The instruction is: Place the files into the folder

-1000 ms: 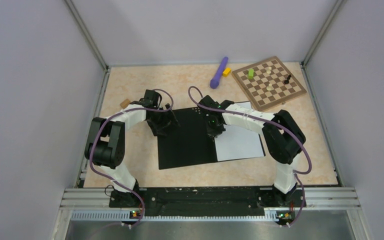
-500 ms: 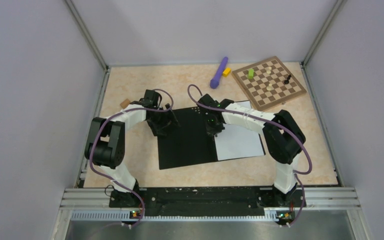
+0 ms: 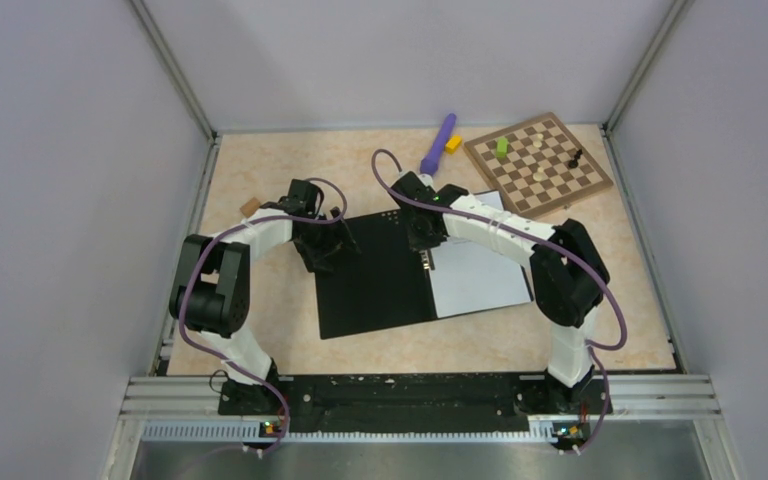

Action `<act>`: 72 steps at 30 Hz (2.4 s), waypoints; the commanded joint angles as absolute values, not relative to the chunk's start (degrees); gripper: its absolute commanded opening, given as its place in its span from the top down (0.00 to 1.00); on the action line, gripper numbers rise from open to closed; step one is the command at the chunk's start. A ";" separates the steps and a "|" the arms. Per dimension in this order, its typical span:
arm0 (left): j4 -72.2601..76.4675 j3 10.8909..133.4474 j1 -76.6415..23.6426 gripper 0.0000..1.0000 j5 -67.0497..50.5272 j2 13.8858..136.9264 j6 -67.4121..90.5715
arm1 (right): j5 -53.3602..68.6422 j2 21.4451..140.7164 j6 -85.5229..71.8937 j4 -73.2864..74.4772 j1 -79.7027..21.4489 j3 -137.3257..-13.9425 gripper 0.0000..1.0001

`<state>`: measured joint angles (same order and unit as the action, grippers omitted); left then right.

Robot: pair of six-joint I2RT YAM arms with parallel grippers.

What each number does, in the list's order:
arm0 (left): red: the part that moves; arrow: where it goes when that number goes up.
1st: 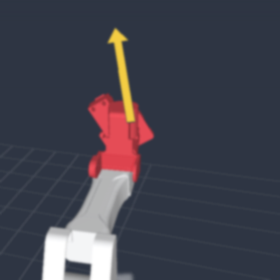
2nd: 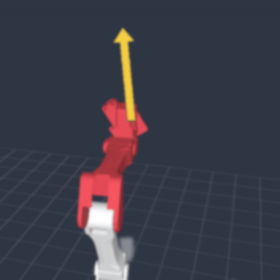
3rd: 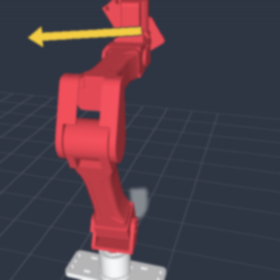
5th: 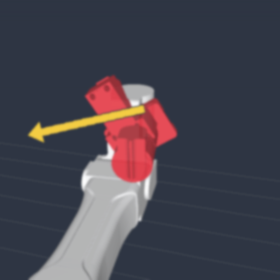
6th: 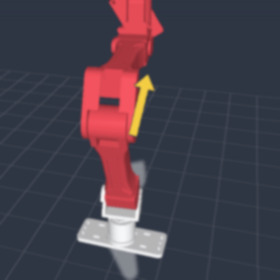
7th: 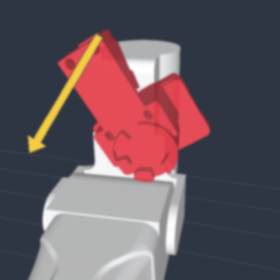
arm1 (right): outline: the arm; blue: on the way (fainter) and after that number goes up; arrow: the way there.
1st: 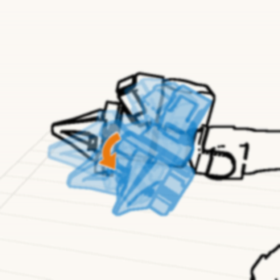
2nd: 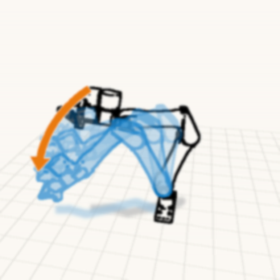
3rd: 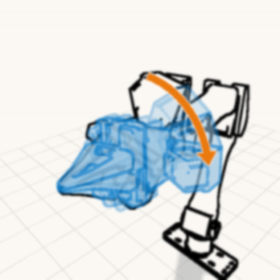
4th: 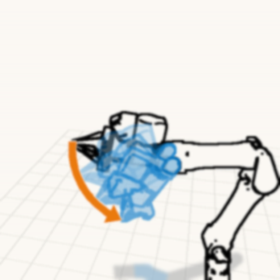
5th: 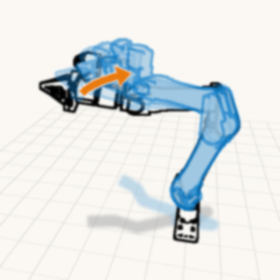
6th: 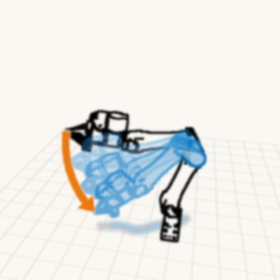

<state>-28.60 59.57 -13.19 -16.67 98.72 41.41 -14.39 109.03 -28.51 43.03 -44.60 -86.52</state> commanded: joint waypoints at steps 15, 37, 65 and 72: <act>-29.45 57.92 -13.88 0.11 -15.08 99.51 40.26 | -16.13 109.31 -27.90 42.42 -45.06 -90.15 0.76; -29.40 57.83 -13.89 0.11 -15.02 99.66 40.35 | -13.40 106.98 -29.92 41.81 -45.08 -85.17 0.79; -29.35 58.00 -13.88 0.11 -15.11 99.60 40.51 | -13.08 104.61 -29.88 42.00 -45.20 -84.71 0.81; -29.40 58.01 -13.88 0.11 -15.20 99.66 40.35 | -12.93 105.87 -30.07 42.00 -45.61 -84.01 0.81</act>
